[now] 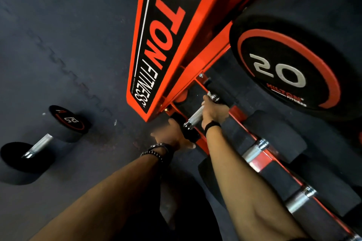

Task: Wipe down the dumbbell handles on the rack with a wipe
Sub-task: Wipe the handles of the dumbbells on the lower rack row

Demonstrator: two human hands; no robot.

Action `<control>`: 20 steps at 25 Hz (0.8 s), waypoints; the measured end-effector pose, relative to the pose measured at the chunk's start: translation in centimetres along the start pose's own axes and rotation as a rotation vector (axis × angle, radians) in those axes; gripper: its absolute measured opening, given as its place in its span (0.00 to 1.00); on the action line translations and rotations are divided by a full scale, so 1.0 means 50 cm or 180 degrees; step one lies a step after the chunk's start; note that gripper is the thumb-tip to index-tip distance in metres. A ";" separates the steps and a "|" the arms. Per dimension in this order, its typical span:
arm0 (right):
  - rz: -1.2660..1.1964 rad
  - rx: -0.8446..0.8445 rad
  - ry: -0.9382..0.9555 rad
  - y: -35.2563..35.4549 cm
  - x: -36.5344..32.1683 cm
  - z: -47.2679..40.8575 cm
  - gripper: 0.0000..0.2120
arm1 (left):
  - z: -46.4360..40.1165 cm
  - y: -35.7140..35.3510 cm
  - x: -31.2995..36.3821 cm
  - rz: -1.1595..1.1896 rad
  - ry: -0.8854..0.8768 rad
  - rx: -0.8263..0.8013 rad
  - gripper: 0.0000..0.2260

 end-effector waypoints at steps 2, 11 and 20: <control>0.0665 0.0600 0.0504 0.030 0.010 0.030 0.19 | 0.001 -0.001 0.001 -0.0002 -0.0022 0.0014 0.54; -0.0041 -0.0235 0.0522 0.072 0.039 -0.012 0.11 | 0.008 -0.008 -0.007 0.0136 -0.0027 0.0324 0.55; 0.0189 -0.0575 0.1608 0.316 0.169 0.004 0.07 | 0.167 -0.179 0.090 0.1772 0.0019 0.1278 0.38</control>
Point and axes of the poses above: each hand's wrist, its own z-axis away from the middle knuckle, its own y-axis out of the back of the hand, x = y × z, the point moved 3 cm from there along -z, towards the middle knuckle, and after that the axes turned 9 degrees about z, right-handed, at the moved point
